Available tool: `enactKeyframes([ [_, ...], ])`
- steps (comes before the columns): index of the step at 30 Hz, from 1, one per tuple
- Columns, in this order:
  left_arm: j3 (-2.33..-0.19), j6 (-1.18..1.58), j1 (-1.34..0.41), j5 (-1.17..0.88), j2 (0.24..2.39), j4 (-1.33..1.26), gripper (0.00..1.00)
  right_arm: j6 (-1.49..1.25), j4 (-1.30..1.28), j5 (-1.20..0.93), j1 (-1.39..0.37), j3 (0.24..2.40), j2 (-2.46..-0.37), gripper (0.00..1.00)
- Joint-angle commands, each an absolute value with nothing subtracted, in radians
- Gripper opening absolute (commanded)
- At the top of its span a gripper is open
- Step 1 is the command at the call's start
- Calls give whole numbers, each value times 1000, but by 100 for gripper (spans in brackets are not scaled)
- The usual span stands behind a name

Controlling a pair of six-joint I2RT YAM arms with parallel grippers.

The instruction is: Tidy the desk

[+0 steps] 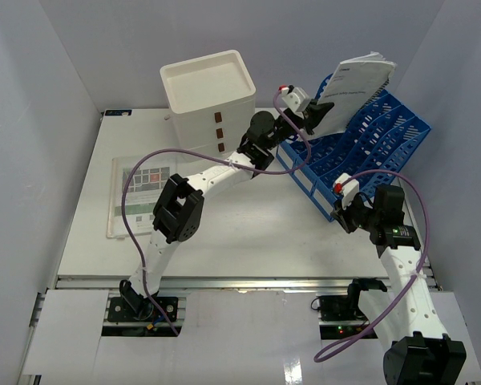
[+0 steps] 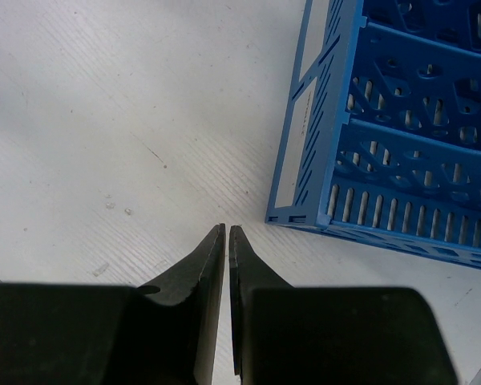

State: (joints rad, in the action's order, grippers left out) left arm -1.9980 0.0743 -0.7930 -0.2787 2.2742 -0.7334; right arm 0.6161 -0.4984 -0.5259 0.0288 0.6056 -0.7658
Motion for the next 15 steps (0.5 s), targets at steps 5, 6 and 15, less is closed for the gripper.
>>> enactKeyframes([
  [5, -1964, 158, -833, -289, 2219, -835, 0, 609, -468, -529, 32, 595, -758, 12],
  [6, -1951, 170, -836, -293, 2213, -845, 0, 609, -467, -529, 32, 594, -758, 12],
  [15, -1907, 272, -857, -346, 2190, -879, 0, 609, -466, -529, 32, 593, -758, 12],
])
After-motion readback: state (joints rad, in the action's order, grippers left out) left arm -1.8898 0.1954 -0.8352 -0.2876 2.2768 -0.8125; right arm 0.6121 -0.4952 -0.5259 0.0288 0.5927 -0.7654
